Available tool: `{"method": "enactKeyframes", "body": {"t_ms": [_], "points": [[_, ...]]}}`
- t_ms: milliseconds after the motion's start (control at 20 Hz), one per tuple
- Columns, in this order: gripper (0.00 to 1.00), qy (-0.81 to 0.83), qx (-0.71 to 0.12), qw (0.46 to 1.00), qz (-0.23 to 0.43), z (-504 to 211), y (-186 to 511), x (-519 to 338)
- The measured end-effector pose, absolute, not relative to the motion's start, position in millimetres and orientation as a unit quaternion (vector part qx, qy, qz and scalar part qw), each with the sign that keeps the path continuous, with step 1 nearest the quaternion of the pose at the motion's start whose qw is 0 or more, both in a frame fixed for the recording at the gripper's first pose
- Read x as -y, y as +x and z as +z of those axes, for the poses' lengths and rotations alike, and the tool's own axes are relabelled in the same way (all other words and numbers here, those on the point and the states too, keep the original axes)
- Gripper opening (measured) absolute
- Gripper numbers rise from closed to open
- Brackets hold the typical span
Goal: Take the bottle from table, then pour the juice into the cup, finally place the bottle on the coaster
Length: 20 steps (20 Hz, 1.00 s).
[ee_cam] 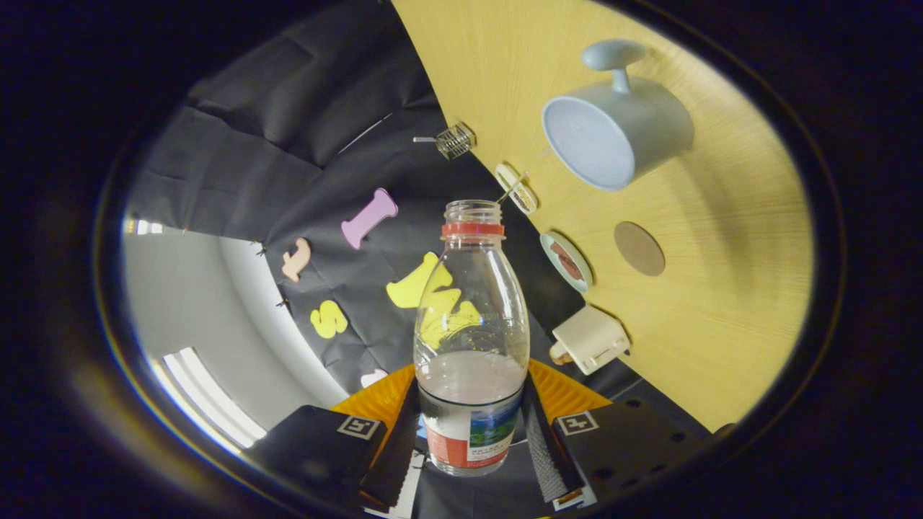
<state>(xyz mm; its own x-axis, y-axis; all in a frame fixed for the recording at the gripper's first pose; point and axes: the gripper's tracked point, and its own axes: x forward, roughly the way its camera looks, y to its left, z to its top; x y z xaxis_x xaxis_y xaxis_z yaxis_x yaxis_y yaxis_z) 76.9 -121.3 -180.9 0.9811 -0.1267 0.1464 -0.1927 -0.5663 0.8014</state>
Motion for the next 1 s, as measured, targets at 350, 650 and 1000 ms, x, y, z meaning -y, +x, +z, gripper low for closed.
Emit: {"method": "enactKeyframes", "body": {"t_ms": [350, 650, 1000], "points": [[0.74, 0.895, 0.096, 0.435, 0.038, -183.9, 76.0, 126.9], [0.74, 0.898, 0.092, 0.428, 0.034, -190.7, 82.6, 126.3], [0.75, 0.872, 0.089, 0.481, 0.022, -191.1, 86.9, 110.4]]}}
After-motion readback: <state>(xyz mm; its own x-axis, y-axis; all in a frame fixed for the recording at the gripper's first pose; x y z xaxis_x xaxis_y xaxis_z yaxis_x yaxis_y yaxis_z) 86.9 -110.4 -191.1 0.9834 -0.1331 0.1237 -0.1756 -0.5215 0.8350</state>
